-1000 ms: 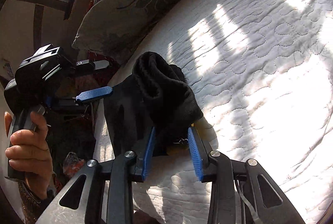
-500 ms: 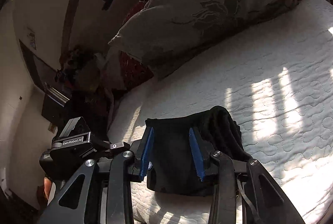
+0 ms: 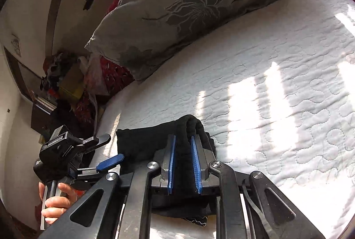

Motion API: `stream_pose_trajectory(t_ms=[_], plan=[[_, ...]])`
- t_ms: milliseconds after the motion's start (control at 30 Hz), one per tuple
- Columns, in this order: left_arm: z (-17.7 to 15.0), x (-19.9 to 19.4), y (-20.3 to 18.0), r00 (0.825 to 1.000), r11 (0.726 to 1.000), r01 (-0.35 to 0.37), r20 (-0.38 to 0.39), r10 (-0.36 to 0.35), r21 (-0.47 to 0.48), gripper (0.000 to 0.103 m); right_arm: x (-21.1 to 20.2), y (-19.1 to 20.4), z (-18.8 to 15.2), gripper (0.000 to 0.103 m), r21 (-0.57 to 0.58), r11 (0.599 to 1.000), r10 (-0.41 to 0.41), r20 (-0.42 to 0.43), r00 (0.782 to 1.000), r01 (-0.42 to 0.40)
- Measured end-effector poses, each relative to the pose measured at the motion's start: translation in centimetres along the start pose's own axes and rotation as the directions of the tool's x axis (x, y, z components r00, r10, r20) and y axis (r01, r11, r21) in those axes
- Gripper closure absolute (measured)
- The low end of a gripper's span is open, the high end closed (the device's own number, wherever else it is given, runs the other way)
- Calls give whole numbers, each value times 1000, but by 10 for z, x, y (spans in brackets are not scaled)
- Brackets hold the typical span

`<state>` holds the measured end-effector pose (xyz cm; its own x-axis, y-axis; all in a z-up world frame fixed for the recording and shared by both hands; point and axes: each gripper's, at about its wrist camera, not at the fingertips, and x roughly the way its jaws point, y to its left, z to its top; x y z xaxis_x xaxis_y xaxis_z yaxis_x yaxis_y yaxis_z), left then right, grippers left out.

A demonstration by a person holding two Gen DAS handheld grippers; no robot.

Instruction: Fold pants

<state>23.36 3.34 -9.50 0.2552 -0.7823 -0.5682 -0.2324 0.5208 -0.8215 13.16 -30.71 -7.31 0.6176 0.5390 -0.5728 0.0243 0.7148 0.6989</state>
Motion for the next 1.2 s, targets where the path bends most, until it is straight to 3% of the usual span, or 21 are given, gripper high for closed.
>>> stream_pose_trajectory(t_ms=[67,167,233,333,400,500,567,633,700,800,867,933,1000,1067,1133,1200], plan=[[8,3,-11,1000,1000,-6,12,6,10,56,3,6,7,84,1,1000,9,15,1000,-9],[24,24,-17,994,994,-103,30,102,27,56,19,15,10,84,-31,1000,3,-6,1000,-3],[33,38,-3,989,989,-148,16,148,-3,56,34,16,7,86,-63,997,-44,-33,998,42],[38,48,15,985,985,-171,-1,171,-16,70,46,5,4,88,-76,993,-90,-56,994,85],[38,42,14,990,990,-141,-20,140,-24,70,45,7,7,88,-93,991,-99,-63,993,93],[25,17,7,996,996,-89,-19,89,30,68,24,12,11,81,-89,995,-37,-41,998,34],[5,0,8,997,994,-83,-3,83,77,51,10,14,5,75,-107,994,-10,-48,999,5],[-15,-7,16,997,992,-83,3,83,98,47,0,13,-7,75,-117,993,-7,-43,999,2],[-26,-5,30,992,987,-126,4,127,99,47,-1,7,-22,70,-126,991,-43,-55,998,36],[-29,5,46,985,984,-169,-20,171,56,51,19,-7,-38,68,-145,980,-156,-156,975,133],[-32,-8,38,986,983,-168,6,168,75,52,7,-6,-37,68,-118,986,-130,-126,983,115],[-38,-26,27,979,968,-203,44,198,150,51,-14,-3,-30,58,-95,992,-92,-76,993,84],[-44,-37,17,965,935,-263,71,253,236,45,-31,-4,-23,28,-80,994,-85,-51,995,81],[-51,-44,13,945,896,-327,105,309,301,32,-41,-13,-17,27,-46,995,-91,-57,994,88],[-56,-45,15,929,862,-371,124,349,347,32,-42,-23,-15,27,-4,997,-82,-88,993,82],[-58,-38,19,922,850,-383,105,371,361,32,-38,-32,-15,27,34,995,-94,-122,988,98]])
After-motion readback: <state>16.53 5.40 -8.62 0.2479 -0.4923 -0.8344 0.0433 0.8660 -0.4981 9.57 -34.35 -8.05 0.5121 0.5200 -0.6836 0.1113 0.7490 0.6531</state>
